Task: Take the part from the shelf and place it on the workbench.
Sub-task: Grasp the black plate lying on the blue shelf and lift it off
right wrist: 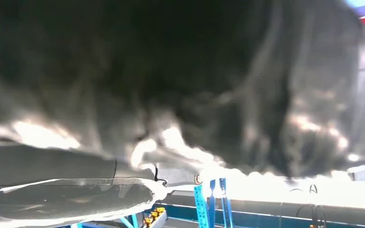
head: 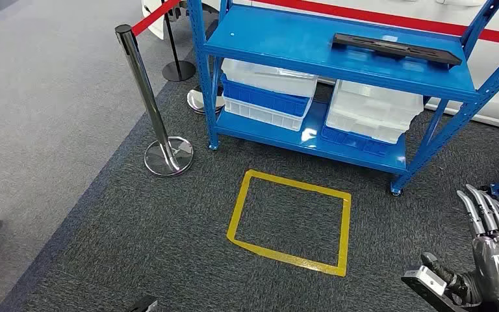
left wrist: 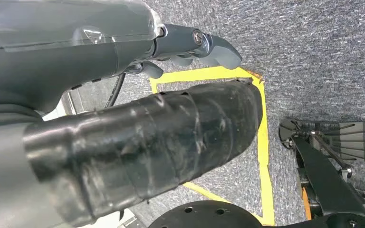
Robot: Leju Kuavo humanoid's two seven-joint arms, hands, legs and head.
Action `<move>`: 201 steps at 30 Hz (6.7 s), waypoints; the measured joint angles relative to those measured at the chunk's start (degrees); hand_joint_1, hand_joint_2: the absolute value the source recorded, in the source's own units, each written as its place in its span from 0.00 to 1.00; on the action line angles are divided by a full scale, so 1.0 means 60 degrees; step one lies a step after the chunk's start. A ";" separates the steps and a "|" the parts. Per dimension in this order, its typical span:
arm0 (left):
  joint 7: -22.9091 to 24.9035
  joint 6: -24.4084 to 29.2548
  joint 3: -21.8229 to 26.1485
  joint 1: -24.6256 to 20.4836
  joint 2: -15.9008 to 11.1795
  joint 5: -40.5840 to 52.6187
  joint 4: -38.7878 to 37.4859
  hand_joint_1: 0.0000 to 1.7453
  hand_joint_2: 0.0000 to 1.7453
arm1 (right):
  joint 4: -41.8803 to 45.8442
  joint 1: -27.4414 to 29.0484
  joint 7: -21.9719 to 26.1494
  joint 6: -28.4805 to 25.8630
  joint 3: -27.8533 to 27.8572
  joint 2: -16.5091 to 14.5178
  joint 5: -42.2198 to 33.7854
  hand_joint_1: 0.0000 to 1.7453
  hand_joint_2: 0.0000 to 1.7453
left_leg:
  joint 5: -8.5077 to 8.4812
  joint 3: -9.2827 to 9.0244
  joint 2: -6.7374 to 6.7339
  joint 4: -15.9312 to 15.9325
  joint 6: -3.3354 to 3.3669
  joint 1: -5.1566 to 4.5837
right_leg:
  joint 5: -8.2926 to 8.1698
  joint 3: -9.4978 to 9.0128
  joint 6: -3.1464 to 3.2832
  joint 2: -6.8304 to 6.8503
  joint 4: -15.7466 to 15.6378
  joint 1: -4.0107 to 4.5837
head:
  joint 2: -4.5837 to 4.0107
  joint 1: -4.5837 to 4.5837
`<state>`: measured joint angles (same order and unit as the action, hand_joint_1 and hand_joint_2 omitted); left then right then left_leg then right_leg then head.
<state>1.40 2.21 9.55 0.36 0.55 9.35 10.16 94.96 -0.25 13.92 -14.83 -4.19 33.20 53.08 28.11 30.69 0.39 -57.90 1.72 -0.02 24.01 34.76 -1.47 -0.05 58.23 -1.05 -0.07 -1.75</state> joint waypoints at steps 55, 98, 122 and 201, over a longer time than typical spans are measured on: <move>-0.0570 -0.0204 -0.0083 0.0006 -0.0092 0.0705 -0.0040 0.00 0.00 | 0.0198 -0.0065 0.0095 0.0413 0.0355 0.0312 -0.0202 0.00 0.00 | 0.1217 0.1382 -0.0052 -0.2239 -0.0442 0.0168 | 0.0672 -0.1153 0.0489 0.0005 -0.0489 0.0003 | 0.0001 -0.0119; -0.0433 -0.0143 -0.0128 -0.0058 -0.0182 0.0844 -0.0102 0.00 0.75 | -0.0102 -0.0592 0.0288 0.1205 0.0233 0.0084 -0.1633 0.00 1.00 | -0.0222 0.0451 0.0024 -0.0147 -0.0150 0.0057 | 0.0422 -0.0226 0.0575 -0.0096 0.0080 0.0188 | 0.0000 -0.0140; -0.0305 -0.0238 -0.0004 -0.0091 -0.0162 0.0874 -0.0102 0.00 0.00 | -0.0858 -0.0695 0.1063 0.2562 0.0785 -0.0260 -0.3331 0.00 1.00 | -0.0201 0.0400 0.0015 -0.0150 -0.0073 0.0053 | 0.0429 -0.0253 0.0255 -0.0099 0.0082 0.0178 | 0.0000 -0.0145; -0.0138 -0.0350 0.0187 -0.0229 -0.0052 0.1244 -0.0095 0.00 0.00 | -0.1441 -0.2131 0.0365 0.2443 0.0391 -0.0410 -0.2422 0.00 1.00 | -0.0466 0.0557 -0.0017 -0.0048 0.0057 0.0080 | 0.0808 -0.0546 0.0083 -0.0032 0.0138 0.0087 | 0.0000 -0.0120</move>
<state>0.57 0.11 10.67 -1.01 0.24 16.82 9.60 86.31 -13.04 16.11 -0.17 -1.84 30.74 38.55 25.31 34.04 0.29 -58.18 2.06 0.46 28.86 31.48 -0.97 -0.25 59.06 -0.53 -0.07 -2.47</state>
